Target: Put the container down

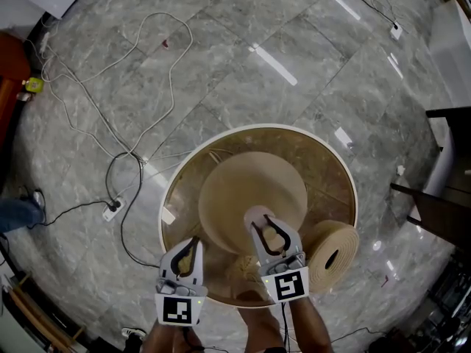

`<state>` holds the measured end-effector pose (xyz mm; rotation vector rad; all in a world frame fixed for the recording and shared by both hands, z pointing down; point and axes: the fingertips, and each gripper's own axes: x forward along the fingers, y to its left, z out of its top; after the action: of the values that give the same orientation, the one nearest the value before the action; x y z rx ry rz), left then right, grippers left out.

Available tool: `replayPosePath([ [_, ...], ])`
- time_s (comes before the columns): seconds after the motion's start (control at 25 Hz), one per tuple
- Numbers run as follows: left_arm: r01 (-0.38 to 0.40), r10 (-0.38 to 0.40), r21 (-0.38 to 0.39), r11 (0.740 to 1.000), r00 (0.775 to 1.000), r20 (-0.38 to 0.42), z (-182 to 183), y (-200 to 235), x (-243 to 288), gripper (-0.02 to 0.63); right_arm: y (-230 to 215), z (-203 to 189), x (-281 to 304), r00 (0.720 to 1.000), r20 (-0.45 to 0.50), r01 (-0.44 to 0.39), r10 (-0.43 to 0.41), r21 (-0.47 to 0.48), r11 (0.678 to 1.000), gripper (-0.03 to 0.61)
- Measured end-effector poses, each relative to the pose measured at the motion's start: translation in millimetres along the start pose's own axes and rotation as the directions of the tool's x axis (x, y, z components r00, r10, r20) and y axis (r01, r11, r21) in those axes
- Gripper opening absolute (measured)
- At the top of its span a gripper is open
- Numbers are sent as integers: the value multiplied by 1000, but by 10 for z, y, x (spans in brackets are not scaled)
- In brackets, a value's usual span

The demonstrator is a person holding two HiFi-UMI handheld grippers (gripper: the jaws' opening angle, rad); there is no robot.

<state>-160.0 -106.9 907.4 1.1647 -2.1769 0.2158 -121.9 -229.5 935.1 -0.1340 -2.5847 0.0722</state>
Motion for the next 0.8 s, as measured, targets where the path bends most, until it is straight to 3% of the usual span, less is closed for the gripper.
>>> replayPosePath([
  [0.8, -1, 1, -2, 1000, 1000, -7, -74, 20, -54, 21, 72, -108, 99, 999, -45, 17, -19, -30, 999, 120],
])
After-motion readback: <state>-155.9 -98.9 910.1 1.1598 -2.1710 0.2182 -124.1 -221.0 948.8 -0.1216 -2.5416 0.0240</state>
